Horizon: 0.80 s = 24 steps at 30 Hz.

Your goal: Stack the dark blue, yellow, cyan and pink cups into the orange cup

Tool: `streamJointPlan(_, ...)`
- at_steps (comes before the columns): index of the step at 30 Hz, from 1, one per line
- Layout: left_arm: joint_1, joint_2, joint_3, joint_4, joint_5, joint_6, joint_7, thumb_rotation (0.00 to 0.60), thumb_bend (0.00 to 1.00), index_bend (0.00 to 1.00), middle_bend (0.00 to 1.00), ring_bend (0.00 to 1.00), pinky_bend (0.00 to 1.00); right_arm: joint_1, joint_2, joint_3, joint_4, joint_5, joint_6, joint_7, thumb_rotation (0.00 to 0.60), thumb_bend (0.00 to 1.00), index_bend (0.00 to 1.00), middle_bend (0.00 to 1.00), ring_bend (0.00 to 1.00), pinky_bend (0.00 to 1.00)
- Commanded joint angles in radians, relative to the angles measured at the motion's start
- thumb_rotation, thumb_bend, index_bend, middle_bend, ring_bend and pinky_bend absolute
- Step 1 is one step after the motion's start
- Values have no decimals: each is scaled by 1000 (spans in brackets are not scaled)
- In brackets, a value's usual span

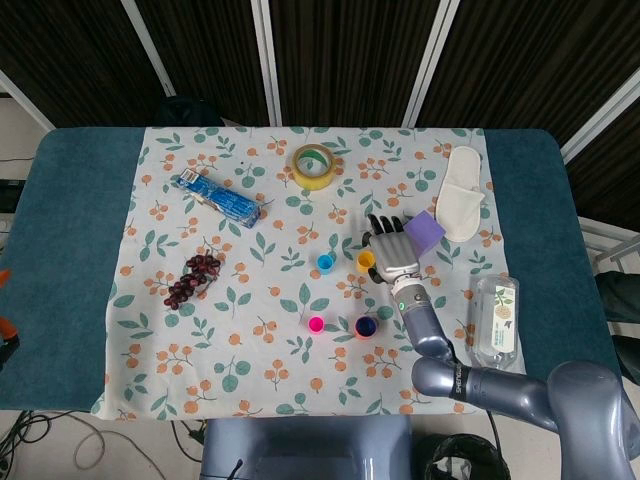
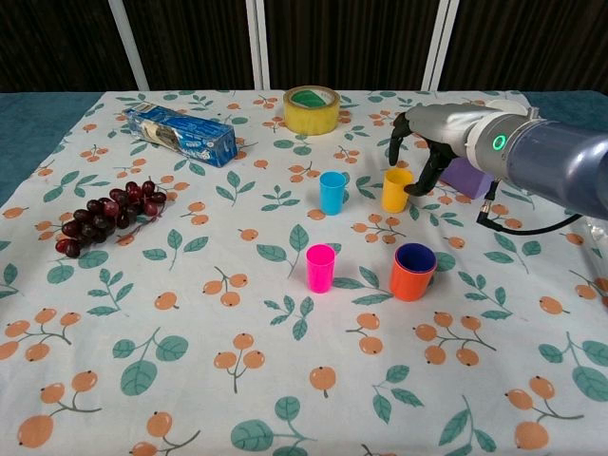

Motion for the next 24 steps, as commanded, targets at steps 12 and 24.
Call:
streamJointPlan(12, 0, 2, -2, 1, -2, 0, -4, 600, 798, 151, 26, 0, 0, 8, -22, 12, 20, 8, -4, -12, 600, 400, 415, 0, 0, 0)
streamJointPlan(24, 0, 2, -2, 0, -4, 0, -3, 600, 797, 152, 26, 0, 0, 3, -16, 22, 13, 1, 1, -7, 600, 401, 452, 0, 0, 0)
